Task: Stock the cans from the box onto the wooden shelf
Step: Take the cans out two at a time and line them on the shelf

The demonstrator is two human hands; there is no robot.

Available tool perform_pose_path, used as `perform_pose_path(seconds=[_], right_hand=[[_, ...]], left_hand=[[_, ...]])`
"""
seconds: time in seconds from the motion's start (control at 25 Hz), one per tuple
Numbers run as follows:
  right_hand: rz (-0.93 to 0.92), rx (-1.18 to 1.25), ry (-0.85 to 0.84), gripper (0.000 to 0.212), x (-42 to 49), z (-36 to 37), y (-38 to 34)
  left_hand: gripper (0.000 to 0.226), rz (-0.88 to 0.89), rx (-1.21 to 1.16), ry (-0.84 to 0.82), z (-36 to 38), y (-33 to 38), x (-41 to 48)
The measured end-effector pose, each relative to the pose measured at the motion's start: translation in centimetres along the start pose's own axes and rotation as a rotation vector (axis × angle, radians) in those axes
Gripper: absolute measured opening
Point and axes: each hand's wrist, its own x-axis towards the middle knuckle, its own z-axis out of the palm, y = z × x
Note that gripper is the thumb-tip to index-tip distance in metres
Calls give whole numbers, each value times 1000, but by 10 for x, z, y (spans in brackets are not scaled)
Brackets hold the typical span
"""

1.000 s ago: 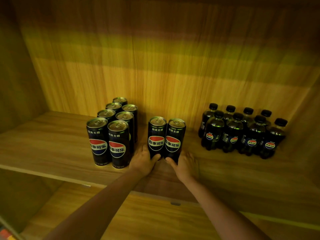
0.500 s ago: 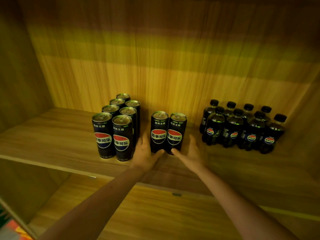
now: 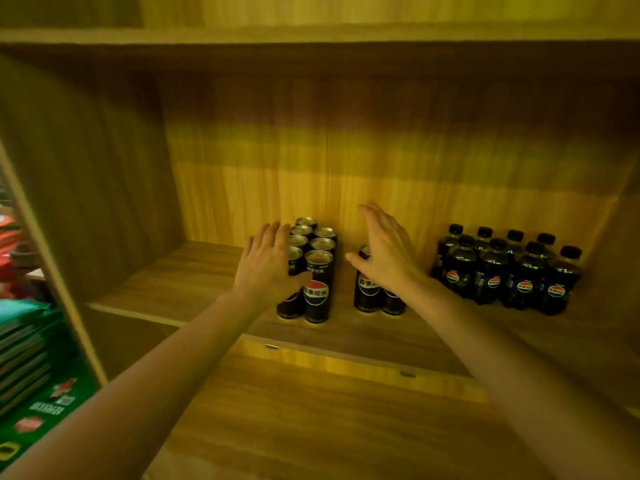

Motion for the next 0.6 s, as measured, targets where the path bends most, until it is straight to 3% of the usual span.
perform_pose_path(seconds=[0.08,0.28,0.44,0.6], right_hand=[[-32,-35,-85,83,2,11,-39],[-88,-111,-195,84,-13,49,-155],[-93,-261,-273,83,-44,90,-247],[18,-301,-385,83,-72,130,-312]], left_hand=[[91,-56,20,-79,-19,-40,-19],[86,-85,62,-96,-65,-149,-67],[86,32,162,-165,-80,-252,-112],[89,117,233,-274,-74,-328,-156]])
